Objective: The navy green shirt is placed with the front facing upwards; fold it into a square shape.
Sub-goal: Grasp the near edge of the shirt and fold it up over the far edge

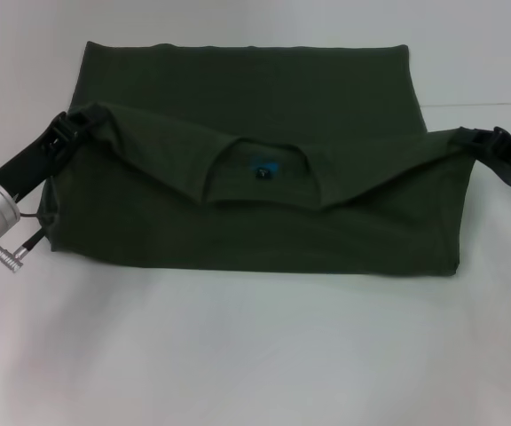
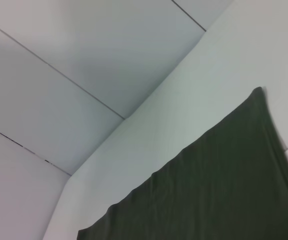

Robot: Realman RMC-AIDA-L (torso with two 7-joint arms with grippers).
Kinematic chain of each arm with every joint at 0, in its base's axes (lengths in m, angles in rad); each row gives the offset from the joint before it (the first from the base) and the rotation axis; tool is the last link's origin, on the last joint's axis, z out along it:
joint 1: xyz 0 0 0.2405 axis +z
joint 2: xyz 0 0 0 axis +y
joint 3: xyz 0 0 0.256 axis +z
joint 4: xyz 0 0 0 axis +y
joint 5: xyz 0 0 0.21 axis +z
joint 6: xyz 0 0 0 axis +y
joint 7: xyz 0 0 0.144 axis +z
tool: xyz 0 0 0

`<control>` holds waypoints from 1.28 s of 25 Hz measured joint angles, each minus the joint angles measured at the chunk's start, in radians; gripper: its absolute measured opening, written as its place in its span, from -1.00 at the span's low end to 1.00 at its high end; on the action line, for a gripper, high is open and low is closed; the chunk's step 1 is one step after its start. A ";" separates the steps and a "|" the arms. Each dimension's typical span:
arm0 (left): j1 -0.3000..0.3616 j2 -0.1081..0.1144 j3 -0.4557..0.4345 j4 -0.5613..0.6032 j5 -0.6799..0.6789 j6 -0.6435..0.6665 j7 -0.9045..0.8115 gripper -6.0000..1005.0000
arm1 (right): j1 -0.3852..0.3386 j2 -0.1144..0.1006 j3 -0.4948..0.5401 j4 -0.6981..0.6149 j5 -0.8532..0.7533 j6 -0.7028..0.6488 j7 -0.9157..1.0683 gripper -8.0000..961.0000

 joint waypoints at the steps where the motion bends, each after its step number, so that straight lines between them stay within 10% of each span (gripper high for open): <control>1: -0.003 -0.001 0.000 -0.003 0.000 -0.013 0.008 -0.91 | 0.003 0.002 -0.001 0.004 0.005 0.005 -0.009 -0.88; 32: -0.055 -0.024 -0.006 -0.018 -0.134 -0.077 0.156 -0.91 | 0.009 0.017 0.007 0.015 0.154 0.022 -0.104 -0.88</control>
